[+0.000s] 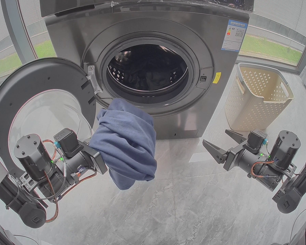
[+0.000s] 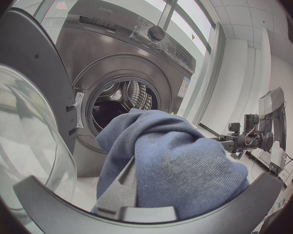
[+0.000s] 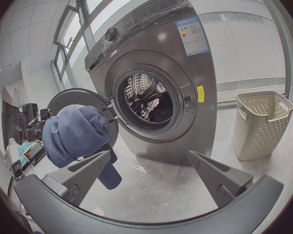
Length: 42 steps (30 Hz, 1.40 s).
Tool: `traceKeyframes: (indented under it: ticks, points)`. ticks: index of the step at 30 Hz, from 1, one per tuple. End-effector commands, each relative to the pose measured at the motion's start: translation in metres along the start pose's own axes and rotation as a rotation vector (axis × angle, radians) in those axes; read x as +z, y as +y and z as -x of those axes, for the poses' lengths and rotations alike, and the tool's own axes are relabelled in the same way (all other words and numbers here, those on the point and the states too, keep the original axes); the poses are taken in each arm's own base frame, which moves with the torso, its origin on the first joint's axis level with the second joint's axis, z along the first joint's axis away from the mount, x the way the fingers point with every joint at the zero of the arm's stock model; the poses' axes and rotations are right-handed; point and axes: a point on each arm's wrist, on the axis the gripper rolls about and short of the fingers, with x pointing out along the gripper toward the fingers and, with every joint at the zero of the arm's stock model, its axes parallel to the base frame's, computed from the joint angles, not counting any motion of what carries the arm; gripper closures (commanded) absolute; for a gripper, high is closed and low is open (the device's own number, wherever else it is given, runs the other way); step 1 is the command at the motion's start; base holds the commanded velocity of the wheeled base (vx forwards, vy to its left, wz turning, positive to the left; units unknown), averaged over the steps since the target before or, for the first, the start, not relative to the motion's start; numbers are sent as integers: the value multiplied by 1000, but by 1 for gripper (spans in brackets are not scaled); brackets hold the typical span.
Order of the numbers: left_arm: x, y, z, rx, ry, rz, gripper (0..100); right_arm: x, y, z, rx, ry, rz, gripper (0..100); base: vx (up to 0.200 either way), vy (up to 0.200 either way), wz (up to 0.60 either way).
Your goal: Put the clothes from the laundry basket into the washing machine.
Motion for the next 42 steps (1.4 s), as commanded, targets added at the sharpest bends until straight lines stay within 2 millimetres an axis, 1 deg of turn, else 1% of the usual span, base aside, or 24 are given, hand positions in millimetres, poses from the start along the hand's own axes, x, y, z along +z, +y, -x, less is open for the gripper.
traceKeyframes:
  ticks: [1, 9, 21, 28, 34, 40, 42]
  points:
    - [-1, -1, -1, -4, 3, -1, 100, 0, 1, 0, 4, -2, 0, 0, 200, 0, 0]
    - [-6, -2, -2, -12, 22, 0, 100, -1, 1, 1, 5, 2, -1, 0, 200, 0, 0]
    - [-8, -7, -2, -31, 29, 2, 100, -2, 3, 1, 11, 9, -1, 0, 200, 0, 0]
    - [-10, -11, -2, -43, 39, 4, 100, -4, 10, 6, 40, 26, -3, 0, 200, 0, 0]
    - [-11, -14, -2, -50, 41, 4, 100, -8, 20, 11, 76, 48, -3, 0, 0, 0, 0]
    - [-11, -15, -3, -53, 40, 4, 100, -8, 21, 12, 82, 49, -3, 0, 0, 0, 0]
    - [-13, -20, -6, -68, 44, 4, 100, -9, 23, 12, 88, 51, -3, 0, 0, 0, 0]
